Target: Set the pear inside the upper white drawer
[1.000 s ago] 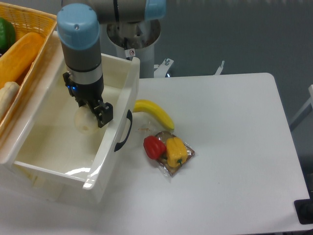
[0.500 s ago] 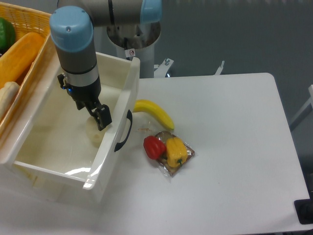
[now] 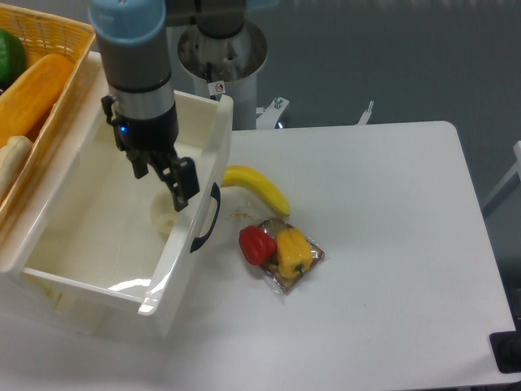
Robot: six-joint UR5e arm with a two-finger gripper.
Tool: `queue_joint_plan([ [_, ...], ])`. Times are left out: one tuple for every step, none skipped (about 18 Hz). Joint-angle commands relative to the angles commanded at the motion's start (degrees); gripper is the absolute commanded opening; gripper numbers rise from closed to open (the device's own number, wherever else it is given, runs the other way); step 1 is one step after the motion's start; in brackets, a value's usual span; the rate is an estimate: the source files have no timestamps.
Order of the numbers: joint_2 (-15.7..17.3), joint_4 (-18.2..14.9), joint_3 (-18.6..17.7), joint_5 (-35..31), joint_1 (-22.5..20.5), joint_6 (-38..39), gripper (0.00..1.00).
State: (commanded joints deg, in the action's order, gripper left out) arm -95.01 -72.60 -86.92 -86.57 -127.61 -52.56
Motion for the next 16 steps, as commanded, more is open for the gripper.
queue_joint_plan([
  [0.2,0.0,-0.2,0.0,-1.9,-0.1,1.0],
  [0.2,0.1,-0.2,0.1,-3.9,-0.4,1.0],
  [0.2,0.2,-0.1,0.1,-5.7,-0.4,1.0],
  [0.1,0.3,0.0,0.1,-7.5,-0.4,1.0],
  [-0.2,1.0,0.0,0.0,-9.4,-0.5,1.0],
  [-0.5,1.7,0.0,0.0,-11.1,-0.7,1.0],
  [-0.6,2.3,0.0,0.0,-12.7,-0.7,1.0],
  [-1.1,2.5,0.1,0.0,-14.2,-0.8,1.0],
  [-2.2,2.6,0.2,0.0,-15.5,-0.7,1.0],
  [-2.8,2.5,0.5,-0.3,-16.3,-0.3,1.0],
  [-4.0,2.5,0.5,-0.3,-17.0,-0.5,1.0],
  [-5.5,2.5,0.5,-0.4,-18.1,-0.6,1.0],
  [-6.2,2.6,0.5,-0.4,-19.2,-0.9,1.0],
  [-7.4,2.9,0.7,-0.4,-20.3,-1.8,1.0],
  [-8.9,2.9,1.1,-0.4,-21.2,-4.5,1.0],
  [-10.0,2.9,1.4,-0.5,-22.4,-8.2,1.0],
])
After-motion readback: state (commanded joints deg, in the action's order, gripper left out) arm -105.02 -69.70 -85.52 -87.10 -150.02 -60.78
